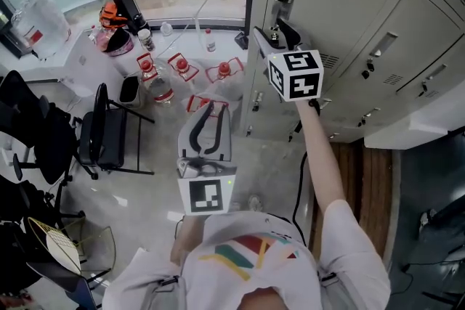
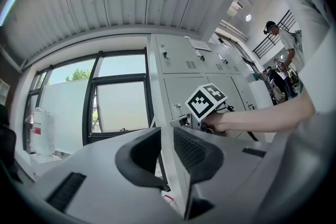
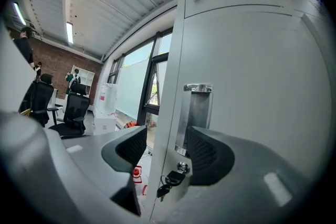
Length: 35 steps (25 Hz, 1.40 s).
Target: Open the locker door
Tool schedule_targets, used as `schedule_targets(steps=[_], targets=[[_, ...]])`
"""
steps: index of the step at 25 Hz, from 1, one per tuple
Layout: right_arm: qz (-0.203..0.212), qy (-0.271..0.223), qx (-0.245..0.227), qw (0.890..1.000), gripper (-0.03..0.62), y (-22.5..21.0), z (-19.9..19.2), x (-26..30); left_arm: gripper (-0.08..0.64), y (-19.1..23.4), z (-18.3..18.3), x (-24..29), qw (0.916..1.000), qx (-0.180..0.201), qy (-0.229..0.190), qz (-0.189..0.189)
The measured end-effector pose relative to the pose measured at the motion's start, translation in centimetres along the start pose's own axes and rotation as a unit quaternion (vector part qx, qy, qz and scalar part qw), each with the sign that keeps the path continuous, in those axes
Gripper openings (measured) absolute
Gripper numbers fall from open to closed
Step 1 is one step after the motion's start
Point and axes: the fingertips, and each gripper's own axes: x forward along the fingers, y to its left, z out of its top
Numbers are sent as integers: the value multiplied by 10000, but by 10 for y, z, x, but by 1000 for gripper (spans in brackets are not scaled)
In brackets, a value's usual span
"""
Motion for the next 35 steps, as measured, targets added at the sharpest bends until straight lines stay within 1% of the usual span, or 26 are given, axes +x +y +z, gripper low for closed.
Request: schedule_targets(steps=[3,9,17,20,24,30,35], targets=[[-69,4,3,10000,225,1,-1,4,61,3,-1,-5,10000,-14,16,50],[-107,115,134,9998,225,-3,-7,12,61,4,-2,-10,10000,3,39,15],[-159,117,96,9998,225,-1,-8,14,61,20,-8,-17,9990,-345,90,267],[-171,94,107,9998,225,0,-7,11,61,23,-8,-18,9987,-417,73,274],[-146,130,62,9998,224,1,-8,8,61,20,-7,-17,9989,-402,41,226],[3,206,-8,9998,225,10,-8,-6,61,11,-4,-15,9990,-439,40,13],[65,172,-181,9997,225,21,-8,-25,61,2,-3,-12,9990,-420,-24,-154]])
